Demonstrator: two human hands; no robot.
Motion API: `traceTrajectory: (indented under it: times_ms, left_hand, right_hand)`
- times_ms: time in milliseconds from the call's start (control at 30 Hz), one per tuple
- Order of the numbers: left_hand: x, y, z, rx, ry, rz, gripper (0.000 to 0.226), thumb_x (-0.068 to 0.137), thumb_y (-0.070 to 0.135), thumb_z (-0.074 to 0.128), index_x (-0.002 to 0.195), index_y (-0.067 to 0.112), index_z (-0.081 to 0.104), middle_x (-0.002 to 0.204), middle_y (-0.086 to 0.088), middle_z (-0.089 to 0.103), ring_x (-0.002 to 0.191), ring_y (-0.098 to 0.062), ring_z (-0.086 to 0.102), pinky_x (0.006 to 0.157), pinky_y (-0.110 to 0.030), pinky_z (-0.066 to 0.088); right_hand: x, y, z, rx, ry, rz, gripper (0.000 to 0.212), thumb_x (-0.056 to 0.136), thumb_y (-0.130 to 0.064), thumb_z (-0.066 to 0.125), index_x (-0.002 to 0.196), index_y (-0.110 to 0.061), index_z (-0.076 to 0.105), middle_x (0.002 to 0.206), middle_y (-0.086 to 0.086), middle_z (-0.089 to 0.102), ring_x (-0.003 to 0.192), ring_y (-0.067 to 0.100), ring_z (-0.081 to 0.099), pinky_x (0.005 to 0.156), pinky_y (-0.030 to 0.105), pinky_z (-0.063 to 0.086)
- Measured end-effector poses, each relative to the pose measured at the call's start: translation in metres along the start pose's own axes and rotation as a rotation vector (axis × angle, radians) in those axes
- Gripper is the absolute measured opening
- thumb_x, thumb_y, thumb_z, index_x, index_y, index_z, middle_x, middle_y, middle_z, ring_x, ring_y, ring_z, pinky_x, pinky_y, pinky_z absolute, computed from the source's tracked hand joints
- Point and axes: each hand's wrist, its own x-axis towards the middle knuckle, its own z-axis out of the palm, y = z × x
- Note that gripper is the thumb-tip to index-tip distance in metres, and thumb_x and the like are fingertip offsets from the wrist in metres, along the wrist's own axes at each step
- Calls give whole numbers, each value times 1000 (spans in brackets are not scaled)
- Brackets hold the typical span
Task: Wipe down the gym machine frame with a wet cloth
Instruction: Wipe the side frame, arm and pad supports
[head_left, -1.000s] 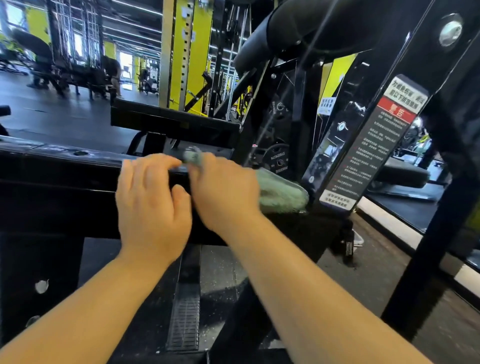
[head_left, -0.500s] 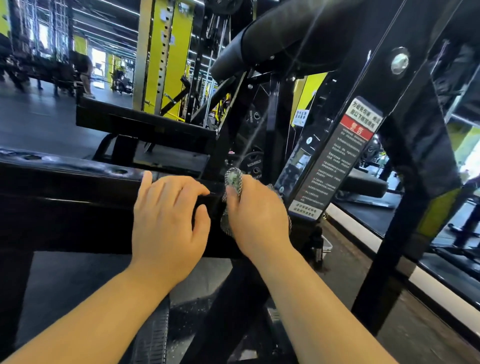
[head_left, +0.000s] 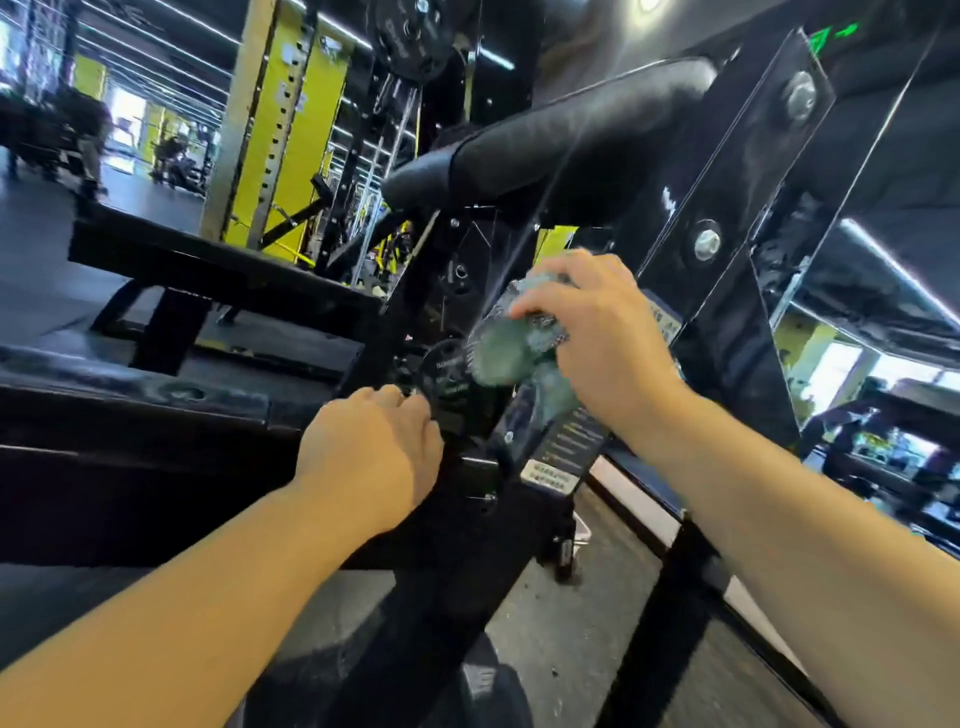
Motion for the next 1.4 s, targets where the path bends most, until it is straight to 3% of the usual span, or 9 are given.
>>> traceTrajectory:
  times_ms: [133, 267, 433, 533, 733, 833, 1033, 1200, 1400]
  left_hand:
    - [-3, -5, 8, 251, -25, 79, 43, 100, 43, 18, 125, 22, 46, 116, -1, 54, 102, -20, 53, 79, -30, 40]
    - [-5, -5, 12, 323, -18, 86, 41, 100, 42, 17, 123, 21, 43, 110, -1, 54, 96, -20, 52, 74, -30, 34]
    - [-8, -6, 13, 308, -23, 93, 42, 100, 43, 17, 126, 22, 41, 114, -1, 53, 99, -19, 50, 76, -30, 32]
    - [-7, -7, 14, 293, -20, 86, 44, 99, 44, 16, 128, 23, 41, 114, 0, 52, 99, -18, 50, 79, -30, 35]
    - [-2, 1, 2, 344, -100, 52, 41, 100, 41, 16, 125, 19, 41, 115, -4, 52, 99, -21, 49, 77, -32, 32]
    - [17, 11, -7, 388, -275, 36, 42, 101, 37, 17, 127, 16, 42, 125, -10, 49, 111, -28, 48, 82, -36, 33]
    - [34, 27, -3, 421, -426, 126, 43, 104, 35, 18, 138, 18, 37, 134, -6, 44, 120, -27, 46, 76, -32, 34]
    - [60, 38, -16, 483, -627, 188, 45, 105, 30, 17, 150, 25, 20, 152, 0, 31, 137, -25, 33, 102, -34, 34]
    - [91, 53, -17, 364, -826, 151, 51, 104, 14, 28, 151, 16, 11, 157, -9, 17, 138, -27, 29, 105, -31, 29]
  right_hand:
    - [20, 34, -3, -686, -388, -118, 31, 86, -11, 44, 109, -13, 66, 119, 6, 56, 112, 31, 47, 94, 41, 41]
    - [-3, 18, 23, -842, -519, -118, 69, 87, -57, 14, 102, -11, 63, 104, 8, 58, 105, 29, 46, 98, 43, 33]
    - [-34, 0, 59, -707, -708, -415, 30, 96, -24, 38, 109, -17, 64, 119, 7, 58, 121, 31, 42, 99, 43, 34]
    - [-6, 26, 33, -753, -567, -237, 44, 101, -40, 29, 130, -21, 56, 153, 7, 29, 144, 32, 14, 116, 51, 4]
    - [-29, 13, 52, -565, -655, -387, 34, 98, -25, 35, 115, -21, 64, 110, -3, 63, 108, 22, 53, 95, 38, 41]
    - [-31, 21, 57, -389, -696, -444, 34, 99, -27, 35, 114, -24, 65, 117, -7, 62, 113, 16, 52, 108, 36, 31]
    - [38, 86, -1, -626, -224, -135, 29, 95, -30, 45, 90, -22, 73, 102, -1, 66, 108, 25, 56, 107, 41, 25]
    - [16, 65, -3, -515, -470, -334, 62, 91, -38, 8, 96, -28, 69, 99, -7, 63, 100, 20, 58, 88, 39, 42]
    - [81, 106, -29, -761, -284, -197, 33, 97, -28, 38, 98, -24, 70, 101, -3, 62, 99, 23, 57, 94, 40, 37]
